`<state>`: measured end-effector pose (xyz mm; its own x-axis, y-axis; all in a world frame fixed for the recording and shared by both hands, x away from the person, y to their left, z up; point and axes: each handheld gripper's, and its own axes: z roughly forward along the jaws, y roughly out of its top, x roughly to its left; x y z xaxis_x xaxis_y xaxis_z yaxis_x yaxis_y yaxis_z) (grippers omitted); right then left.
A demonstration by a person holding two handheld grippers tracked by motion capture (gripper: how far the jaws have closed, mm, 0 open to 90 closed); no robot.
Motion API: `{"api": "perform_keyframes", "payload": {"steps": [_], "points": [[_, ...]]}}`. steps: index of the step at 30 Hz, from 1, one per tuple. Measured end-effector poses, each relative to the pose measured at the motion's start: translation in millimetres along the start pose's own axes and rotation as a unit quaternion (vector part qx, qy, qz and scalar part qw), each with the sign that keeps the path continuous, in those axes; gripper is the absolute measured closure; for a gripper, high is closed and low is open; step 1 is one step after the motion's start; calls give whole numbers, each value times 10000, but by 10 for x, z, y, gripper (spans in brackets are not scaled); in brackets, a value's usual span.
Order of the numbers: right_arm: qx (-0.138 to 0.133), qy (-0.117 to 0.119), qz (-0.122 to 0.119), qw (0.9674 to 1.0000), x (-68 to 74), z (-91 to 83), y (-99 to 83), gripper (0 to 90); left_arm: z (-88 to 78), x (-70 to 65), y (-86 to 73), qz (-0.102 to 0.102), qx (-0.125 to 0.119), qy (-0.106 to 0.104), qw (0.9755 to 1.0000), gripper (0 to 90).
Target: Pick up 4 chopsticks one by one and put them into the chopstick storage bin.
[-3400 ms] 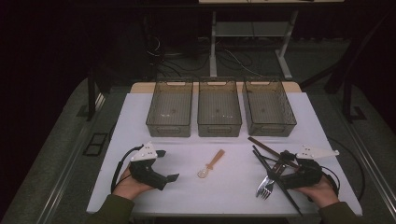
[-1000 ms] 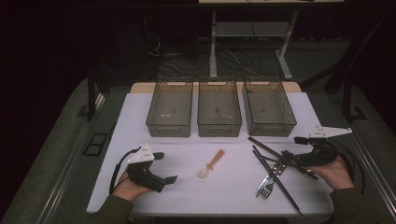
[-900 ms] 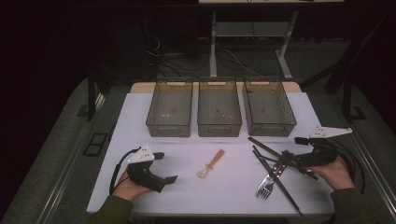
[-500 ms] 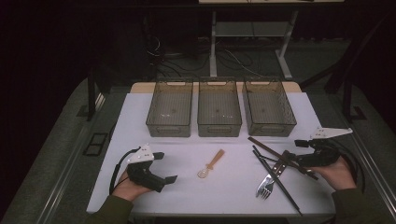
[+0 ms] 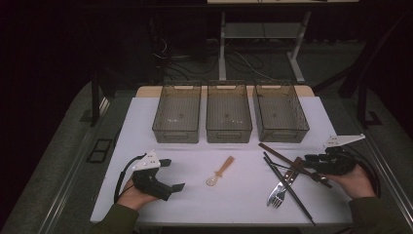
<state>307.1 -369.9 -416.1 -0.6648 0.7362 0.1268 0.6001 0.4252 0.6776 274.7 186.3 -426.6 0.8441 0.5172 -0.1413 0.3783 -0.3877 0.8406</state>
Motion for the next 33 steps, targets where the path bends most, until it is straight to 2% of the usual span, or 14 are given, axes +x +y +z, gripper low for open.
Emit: {"api": "perform_keyframes", "payload": {"steps": [6, 10, 20, 33], "points": [[284, 32, -81, 9996, 2, 41, -25, 765, -1, -1, 2, 4, 9, -14, 10000, 0], [376, 46, -111, 9992, 0, 57, -37, 789, -1, -1, 2, 4, 12, -22, 10000, 0], [511, 26, -181, 9985, 1, 79, -54, 802, -3, -1, 2, 0, 6, -24, 10000, 0], [530, -30, -185, 9984, -5, 84, -63, 798, 3, -2, 1, 2, -1, -31, 10000, 0]]}}
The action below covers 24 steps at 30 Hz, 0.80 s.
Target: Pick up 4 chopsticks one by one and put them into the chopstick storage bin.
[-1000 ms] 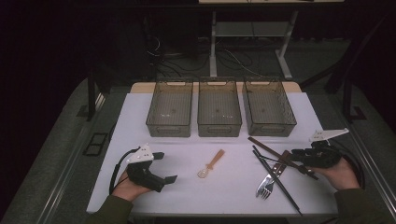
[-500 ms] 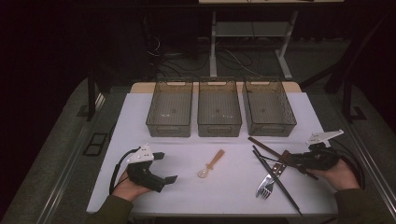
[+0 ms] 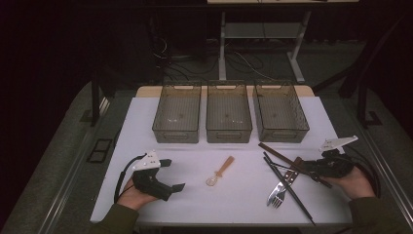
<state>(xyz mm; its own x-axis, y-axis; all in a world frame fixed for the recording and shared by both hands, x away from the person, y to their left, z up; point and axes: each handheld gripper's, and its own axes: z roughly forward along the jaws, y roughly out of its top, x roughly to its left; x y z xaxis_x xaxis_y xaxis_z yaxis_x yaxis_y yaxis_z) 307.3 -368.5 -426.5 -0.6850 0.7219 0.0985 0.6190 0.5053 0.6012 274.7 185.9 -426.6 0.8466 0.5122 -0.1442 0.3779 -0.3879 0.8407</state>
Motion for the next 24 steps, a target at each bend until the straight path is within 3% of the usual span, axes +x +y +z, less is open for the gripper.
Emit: {"api": "perform_keyframes", "payload": {"steps": [24], "points": [[-7, 12, -46, 10000, -5, -19, -19, 775, 1, -2, 0, 8, 32, -14, 10000, 0]]}}
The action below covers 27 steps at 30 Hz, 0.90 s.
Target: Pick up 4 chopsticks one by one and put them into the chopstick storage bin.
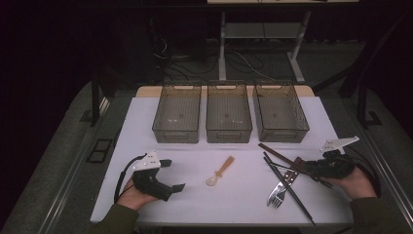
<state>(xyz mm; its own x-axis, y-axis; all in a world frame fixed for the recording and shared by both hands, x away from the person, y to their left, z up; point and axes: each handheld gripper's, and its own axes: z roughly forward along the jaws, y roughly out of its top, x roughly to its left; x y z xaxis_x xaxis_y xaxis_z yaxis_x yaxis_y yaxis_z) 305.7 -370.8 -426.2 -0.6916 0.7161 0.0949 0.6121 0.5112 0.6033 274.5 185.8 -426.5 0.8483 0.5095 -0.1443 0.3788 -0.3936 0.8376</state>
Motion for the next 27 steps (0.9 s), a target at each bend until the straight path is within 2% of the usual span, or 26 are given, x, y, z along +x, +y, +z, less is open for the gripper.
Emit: {"api": "perform_keyframes", "payload": {"steps": [3, 16, 27], "points": [[-5, -63, -1, 10000, -9, 5, 0, 770, 3, -2, 0, -4, 8, 0, 10000, 0], [180, -38, -54, 9998, -7, 55, -14, 775, 3, -2, -1, -5, 13, 1, 10000, 0], [280, -17, -135, 9995, -10, 83, -22, 834, 6, -4, 0, 6, 15, -4, 10000, 0]]}}
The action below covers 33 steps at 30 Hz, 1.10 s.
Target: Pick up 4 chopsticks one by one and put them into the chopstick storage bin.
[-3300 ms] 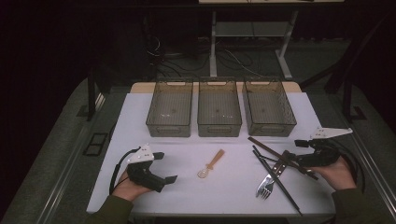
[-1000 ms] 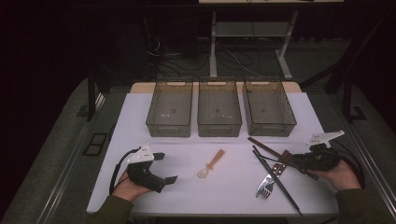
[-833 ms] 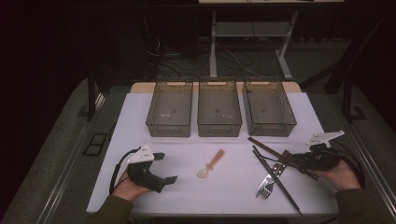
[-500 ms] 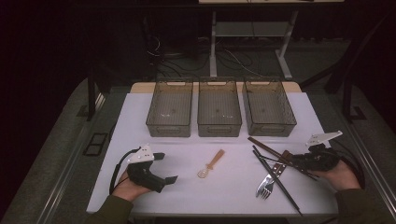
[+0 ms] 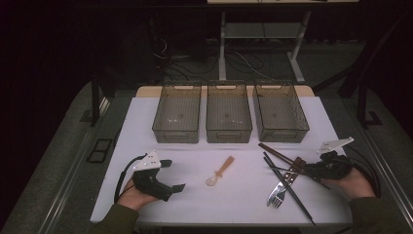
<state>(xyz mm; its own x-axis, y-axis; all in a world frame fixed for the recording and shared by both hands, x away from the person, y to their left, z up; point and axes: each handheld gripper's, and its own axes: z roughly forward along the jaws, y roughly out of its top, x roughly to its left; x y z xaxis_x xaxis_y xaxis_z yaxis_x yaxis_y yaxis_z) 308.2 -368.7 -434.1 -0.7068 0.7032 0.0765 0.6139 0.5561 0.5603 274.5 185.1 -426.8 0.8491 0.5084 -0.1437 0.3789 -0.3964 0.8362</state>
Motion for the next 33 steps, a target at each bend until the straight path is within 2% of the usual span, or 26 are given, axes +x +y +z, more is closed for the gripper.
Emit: {"api": "perform_keyframes", "payload": {"steps": [11, 23, 33], "points": [[-39, 61, -31, 10000, 7, -18, 6, 853, 1, 0, 0, 4, 3, -8, 10000, 1], [-337, 213, -11, 9992, 8, -131, 4, 856, 22, -8, -6, 24, 43, -63, 10000, 1], [-633, 317, -118, 9974, 119, -245, 41, 856, 31, -16, -6, 21, 45, -89, 9999, 1]]}}
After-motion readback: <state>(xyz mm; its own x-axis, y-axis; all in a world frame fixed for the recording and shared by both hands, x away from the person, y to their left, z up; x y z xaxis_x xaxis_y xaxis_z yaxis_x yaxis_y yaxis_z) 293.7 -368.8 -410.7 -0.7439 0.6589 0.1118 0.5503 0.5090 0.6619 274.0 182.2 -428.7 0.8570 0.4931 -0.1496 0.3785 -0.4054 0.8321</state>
